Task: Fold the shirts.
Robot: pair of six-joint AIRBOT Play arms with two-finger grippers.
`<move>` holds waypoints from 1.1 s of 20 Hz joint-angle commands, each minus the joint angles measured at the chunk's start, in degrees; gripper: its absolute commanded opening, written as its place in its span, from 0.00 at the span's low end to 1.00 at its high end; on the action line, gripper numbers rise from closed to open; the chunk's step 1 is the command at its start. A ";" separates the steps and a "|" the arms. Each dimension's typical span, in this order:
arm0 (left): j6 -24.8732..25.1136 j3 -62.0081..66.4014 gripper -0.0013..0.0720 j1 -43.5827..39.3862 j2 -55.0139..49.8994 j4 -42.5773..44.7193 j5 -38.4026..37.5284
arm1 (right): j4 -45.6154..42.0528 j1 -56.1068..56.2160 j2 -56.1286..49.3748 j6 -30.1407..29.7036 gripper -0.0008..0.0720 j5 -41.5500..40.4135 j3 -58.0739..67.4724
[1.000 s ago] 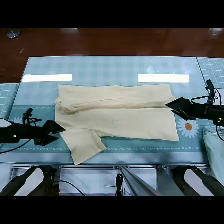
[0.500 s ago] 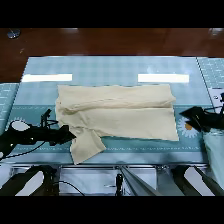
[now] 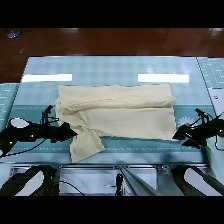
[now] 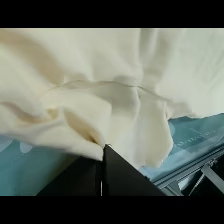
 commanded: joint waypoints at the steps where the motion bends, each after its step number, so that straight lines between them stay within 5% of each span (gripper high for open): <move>1: 0.17 0.13 0.05 -0.04 0.00 -0.15 -0.02 | 3.54 1.70 -3.02 -1.44 0.88 -3.04 -0.04; 9: 0.17 0.13 0.05 -0.04 0.00 -0.17 -0.04 | 14.64 1.73 -4.04 -5.18 0.84 -9.62 0.02; 10: 0.17 0.13 0.05 -0.04 0.00 -0.15 -0.04 | 16.13 1.70 -4.07 -6.75 0.67 -9.51 0.02; 11: 0.17 0.13 0.05 -0.04 0.00 -0.15 -0.04 | 17.38 1.70 -4.04 -8.81 0.23 -8.98 0.02; 12: 0.17 0.17 0.05 -0.02 0.00 -0.15 -0.04 | 18.23 1.70 -4.04 -10.47 0.05 -8.48 0.04; 17: 2.16 7.96 0.05 3.26 0.00 -5.68 -1.40 | 15.93 0.85 -4.11 -7.56 0.05 -9.64 10.08; 22: 0.55 21.53 0.05 3.08 -8.02 -4.61 -0.55 | 24.92 0.90 -9.35 -8.20 0.05 -6.82 22.62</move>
